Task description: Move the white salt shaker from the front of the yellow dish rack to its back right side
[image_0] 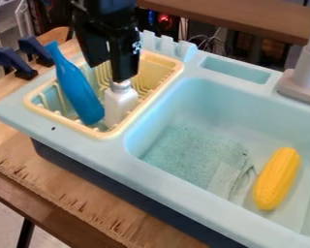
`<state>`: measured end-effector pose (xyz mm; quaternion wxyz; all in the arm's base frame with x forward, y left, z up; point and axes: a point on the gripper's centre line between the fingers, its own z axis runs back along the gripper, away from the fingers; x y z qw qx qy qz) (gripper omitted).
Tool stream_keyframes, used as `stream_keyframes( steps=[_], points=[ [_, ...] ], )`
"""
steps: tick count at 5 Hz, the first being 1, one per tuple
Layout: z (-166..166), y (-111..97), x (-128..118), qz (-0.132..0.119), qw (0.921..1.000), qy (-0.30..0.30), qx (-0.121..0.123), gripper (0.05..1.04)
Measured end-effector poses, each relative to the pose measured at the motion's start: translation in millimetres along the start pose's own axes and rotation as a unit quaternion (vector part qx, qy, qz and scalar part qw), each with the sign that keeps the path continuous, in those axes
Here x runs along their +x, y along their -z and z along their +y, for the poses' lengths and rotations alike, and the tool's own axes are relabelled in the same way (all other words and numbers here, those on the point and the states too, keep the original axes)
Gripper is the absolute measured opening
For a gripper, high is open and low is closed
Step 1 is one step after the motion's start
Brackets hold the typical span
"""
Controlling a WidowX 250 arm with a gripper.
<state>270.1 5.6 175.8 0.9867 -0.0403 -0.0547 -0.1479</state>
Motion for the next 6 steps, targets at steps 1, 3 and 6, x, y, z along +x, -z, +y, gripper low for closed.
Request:
stream_keyframes(
  steps=[1,3,6],
  points=[
    [1,5,4,-0.002,1.0,0.0,-0.004,1.001],
    [-1,19,5,0.016,0.9998,-0.012,-0.002,0.924],
    [-1,24,3,0.033,0.999,-0.03,0.007,0.517]
  ],
)
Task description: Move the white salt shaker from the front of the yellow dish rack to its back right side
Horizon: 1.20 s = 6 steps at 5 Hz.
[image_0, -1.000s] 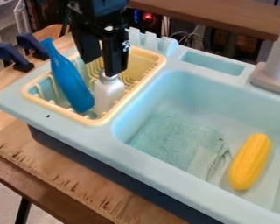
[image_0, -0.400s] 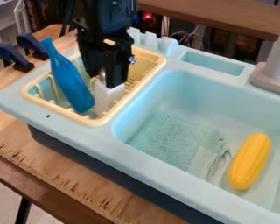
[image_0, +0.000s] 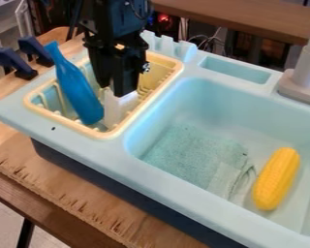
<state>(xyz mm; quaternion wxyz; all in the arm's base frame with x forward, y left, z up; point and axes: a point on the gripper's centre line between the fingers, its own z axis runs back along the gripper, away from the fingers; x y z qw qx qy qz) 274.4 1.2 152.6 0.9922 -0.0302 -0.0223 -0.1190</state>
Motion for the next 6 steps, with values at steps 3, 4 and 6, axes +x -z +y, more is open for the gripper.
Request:
stream_keyframes(
  steps=[3,4,6],
  points=[
    [17,-62,13,-0.095,0.9926,-0.065,-0.036,0.517],
    [20,-60,17,-0.096,0.9909,-0.08,-0.05,0.517],
    [21,-47,29,-0.091,0.9905,-0.087,-0.055,0.517]
  ],
)
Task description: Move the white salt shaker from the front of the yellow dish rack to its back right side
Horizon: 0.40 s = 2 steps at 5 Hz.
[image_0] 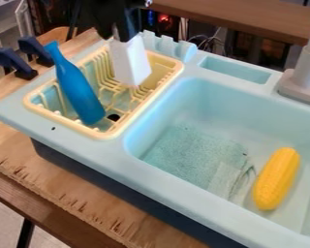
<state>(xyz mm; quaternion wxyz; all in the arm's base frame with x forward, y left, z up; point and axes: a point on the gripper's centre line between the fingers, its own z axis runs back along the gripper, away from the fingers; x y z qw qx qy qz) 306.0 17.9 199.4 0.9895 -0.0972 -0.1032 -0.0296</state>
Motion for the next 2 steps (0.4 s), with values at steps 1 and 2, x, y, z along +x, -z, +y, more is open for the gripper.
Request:
stream_keyframes(
  steps=[1,2],
  points=[
    [-7.4,9.9,2.7,0.01,0.9999,0.01,0.001,0.517],
    [-10.3,14.6,7.3,0.008,1.0,0.002,0.005,0.517]
  ],
)
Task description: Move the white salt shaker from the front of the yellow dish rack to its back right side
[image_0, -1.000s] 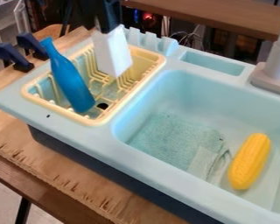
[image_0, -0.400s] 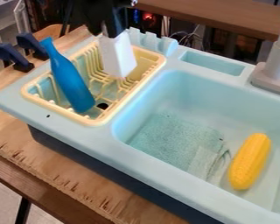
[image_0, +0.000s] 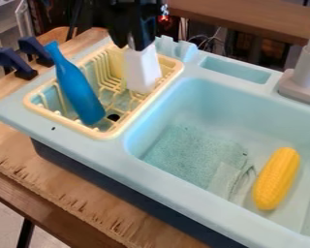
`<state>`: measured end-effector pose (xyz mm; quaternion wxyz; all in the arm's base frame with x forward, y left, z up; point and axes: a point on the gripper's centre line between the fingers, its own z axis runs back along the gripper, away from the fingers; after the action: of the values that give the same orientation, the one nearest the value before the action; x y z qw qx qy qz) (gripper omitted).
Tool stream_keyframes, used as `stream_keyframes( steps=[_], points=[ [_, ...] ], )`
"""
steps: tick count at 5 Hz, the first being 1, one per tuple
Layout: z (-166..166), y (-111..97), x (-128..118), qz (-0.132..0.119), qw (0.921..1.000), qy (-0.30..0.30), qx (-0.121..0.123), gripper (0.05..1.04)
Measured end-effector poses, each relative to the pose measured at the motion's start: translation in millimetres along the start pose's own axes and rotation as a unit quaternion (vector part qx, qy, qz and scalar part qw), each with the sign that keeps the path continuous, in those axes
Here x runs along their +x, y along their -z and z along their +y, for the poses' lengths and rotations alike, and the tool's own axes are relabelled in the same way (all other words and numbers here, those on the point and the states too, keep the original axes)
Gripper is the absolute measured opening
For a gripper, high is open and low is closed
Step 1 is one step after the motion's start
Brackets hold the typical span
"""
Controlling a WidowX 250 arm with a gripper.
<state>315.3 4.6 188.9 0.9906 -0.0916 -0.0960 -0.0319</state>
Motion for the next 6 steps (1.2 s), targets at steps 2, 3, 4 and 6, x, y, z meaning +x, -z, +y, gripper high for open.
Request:
stream_keyframes(
  steps=[2,3,4,6],
  points=[
    [2,12,6,0.017,0.9997,-0.008,0.018,0.517],
    [8,17,11,0.021,0.9995,-0.015,0.019,0.517],
    [11,21,13,0.026,0.9993,-0.018,0.02,0.566],
    [12,2,11,0.002,0.9993,-0.032,0.017,1.011]
  ],
)
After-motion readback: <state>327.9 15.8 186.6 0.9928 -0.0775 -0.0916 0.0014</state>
